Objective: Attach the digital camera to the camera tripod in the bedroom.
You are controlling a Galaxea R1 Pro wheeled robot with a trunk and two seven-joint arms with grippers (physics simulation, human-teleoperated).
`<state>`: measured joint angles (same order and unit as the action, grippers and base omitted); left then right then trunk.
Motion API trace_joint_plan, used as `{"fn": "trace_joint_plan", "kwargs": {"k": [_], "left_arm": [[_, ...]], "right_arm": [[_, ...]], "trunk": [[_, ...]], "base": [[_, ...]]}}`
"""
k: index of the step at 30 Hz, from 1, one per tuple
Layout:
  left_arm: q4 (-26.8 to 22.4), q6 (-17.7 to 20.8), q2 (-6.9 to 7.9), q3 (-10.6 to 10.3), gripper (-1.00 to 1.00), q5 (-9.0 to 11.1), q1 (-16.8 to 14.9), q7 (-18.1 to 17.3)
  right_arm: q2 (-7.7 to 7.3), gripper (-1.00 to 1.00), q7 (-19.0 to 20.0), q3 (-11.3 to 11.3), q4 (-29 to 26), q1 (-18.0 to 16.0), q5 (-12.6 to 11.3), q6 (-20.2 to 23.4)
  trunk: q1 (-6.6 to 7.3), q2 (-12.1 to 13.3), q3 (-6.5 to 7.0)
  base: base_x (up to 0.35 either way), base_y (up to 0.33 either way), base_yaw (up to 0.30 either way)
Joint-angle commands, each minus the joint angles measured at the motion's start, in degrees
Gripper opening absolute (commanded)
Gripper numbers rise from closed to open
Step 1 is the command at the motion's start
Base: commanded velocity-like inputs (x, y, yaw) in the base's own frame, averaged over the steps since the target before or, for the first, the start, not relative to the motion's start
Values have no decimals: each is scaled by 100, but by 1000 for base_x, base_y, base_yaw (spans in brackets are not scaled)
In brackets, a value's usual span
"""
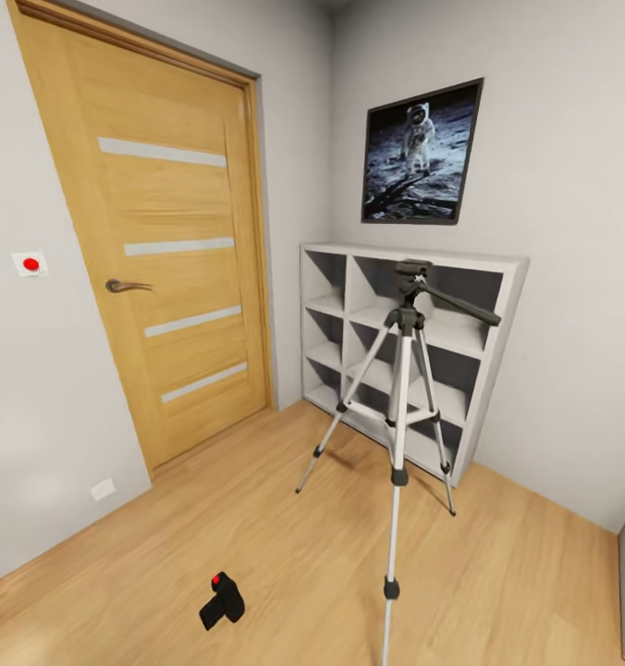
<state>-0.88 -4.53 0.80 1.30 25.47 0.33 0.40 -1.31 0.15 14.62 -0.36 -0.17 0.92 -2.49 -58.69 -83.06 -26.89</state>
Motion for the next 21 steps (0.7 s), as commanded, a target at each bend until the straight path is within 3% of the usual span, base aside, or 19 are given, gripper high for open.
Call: {"fn": "trace_joint_plan", "kwargs": {"k": [1, 21], "left_arm": [[-9, -6, -1, 11, 100, 8, 2, 4], [-9, -16, 8, 11, 100, 10, 2, 4]], "right_arm": [[-1, 100, 2, 14, 1, -2, 10, -15], [12, 100, 3, 9, 2, -3, 2, -11]], "trunk": [[-3, -2, -4], [-3, -2, -4]], "base": [[320, 0, 1], [322, 0, 0]]}}
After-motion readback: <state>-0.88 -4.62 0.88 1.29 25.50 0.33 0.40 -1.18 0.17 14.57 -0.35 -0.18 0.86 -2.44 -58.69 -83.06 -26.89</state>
